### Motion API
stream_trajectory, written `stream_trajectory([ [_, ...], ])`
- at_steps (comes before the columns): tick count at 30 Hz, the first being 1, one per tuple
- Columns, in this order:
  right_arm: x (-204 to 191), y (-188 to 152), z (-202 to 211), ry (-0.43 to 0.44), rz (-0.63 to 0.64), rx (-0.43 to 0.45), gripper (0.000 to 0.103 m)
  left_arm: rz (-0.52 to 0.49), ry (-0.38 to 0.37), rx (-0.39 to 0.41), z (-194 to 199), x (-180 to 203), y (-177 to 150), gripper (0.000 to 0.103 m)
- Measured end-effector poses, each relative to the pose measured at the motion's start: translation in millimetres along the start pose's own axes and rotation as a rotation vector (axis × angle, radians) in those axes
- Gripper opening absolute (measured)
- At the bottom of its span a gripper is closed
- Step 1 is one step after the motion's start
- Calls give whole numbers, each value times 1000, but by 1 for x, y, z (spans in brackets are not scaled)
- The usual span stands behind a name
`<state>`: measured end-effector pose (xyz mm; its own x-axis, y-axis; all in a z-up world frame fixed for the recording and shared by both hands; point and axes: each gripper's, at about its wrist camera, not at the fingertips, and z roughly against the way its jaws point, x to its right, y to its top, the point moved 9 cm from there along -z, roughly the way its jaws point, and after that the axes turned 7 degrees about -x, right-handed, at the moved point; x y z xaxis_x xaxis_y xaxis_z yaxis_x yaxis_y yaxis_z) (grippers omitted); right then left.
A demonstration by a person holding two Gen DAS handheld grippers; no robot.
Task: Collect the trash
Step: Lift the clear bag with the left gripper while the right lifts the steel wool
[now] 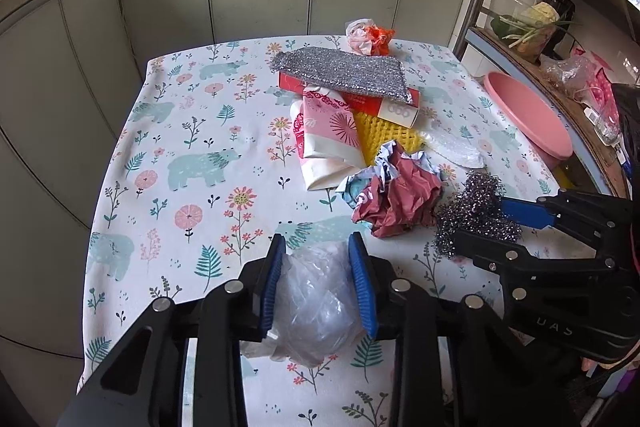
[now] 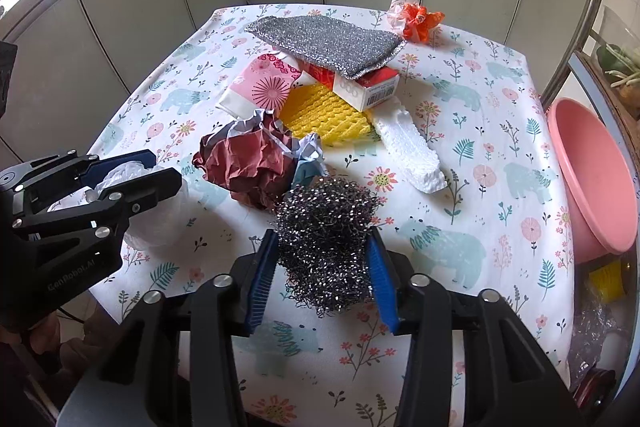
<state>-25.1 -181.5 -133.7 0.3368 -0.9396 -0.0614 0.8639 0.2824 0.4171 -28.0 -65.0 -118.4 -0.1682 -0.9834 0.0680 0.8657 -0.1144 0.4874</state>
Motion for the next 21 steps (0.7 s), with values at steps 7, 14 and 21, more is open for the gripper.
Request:
stream_trajectory([
  [7, 0, 0, 2, 6, -4, 11, 38, -1, -3, 20, 5, 2, 2, 26],
  [14, 4, 0, 5, 59, -39, 19, 29, 16, 9, 51, 15, 4, 12, 25],
  [21, 8, -2, 7, 96, -67, 22, 23, 24, 40, 82, 24, 9, 23, 25],
])
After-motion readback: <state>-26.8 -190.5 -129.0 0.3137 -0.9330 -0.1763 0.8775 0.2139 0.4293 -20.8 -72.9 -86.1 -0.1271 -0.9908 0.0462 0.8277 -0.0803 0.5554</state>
